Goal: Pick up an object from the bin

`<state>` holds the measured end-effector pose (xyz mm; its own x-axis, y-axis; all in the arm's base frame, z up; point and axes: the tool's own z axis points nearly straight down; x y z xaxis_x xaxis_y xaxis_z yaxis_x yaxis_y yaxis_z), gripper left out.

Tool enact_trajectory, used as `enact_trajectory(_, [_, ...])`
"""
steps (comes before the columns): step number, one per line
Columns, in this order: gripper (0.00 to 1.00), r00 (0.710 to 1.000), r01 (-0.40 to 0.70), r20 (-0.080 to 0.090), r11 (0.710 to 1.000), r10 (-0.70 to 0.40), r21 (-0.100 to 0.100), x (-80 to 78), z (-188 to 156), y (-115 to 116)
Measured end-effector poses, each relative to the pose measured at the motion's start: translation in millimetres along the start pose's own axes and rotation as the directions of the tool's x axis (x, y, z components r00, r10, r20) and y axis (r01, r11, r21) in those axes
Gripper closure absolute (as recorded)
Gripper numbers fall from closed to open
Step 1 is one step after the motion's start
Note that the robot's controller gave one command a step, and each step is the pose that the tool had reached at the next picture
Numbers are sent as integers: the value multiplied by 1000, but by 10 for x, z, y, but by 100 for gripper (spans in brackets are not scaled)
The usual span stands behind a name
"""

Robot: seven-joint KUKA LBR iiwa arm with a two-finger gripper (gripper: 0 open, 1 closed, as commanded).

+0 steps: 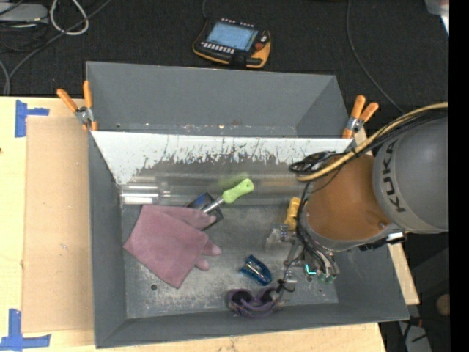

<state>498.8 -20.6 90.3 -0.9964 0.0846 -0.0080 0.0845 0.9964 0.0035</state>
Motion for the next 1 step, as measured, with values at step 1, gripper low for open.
enact_trajectory(1, [0,1000,0,0,1000,0,0,0,0,0])
